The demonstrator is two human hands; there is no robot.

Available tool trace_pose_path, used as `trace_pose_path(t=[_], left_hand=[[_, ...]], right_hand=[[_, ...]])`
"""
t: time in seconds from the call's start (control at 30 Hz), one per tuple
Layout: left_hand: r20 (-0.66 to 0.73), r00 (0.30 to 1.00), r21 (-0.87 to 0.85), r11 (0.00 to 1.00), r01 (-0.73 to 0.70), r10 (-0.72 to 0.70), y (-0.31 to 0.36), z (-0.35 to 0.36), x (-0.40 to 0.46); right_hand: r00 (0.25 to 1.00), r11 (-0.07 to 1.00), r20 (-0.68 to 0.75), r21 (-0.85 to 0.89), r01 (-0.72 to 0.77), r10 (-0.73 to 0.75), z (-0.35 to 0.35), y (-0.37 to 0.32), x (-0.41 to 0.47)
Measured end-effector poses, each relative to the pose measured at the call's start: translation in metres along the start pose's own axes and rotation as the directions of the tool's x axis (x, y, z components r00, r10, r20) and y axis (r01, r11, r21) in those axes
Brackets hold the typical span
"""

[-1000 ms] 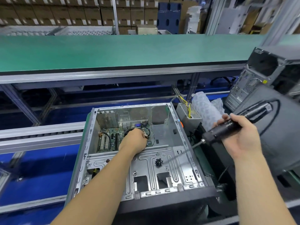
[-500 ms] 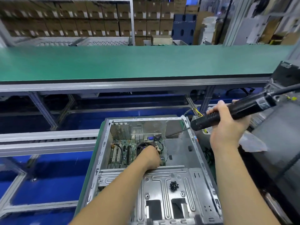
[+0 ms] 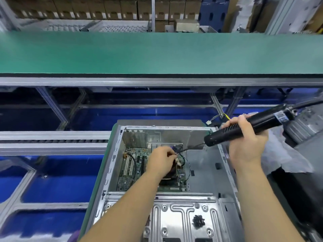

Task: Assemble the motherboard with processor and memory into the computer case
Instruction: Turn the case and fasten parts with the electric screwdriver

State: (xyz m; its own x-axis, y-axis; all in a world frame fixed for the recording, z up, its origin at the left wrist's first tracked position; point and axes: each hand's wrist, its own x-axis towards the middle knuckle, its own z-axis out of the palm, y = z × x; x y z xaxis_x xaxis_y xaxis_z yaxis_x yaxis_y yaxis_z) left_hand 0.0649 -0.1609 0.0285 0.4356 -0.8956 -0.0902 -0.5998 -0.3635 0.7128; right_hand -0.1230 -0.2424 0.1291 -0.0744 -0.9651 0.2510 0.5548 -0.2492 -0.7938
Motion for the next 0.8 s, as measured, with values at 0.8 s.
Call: trace_pose_path(t=[0.8], left_hand=[[0.017,0.993,-0.334,0.935,0.116,-0.117,-0.005,-0.009,0.001]], right_hand=[[0.999,0.991,-0.004,0.124,-0.043,0.044,-0.005,-0.02,-0.002]])
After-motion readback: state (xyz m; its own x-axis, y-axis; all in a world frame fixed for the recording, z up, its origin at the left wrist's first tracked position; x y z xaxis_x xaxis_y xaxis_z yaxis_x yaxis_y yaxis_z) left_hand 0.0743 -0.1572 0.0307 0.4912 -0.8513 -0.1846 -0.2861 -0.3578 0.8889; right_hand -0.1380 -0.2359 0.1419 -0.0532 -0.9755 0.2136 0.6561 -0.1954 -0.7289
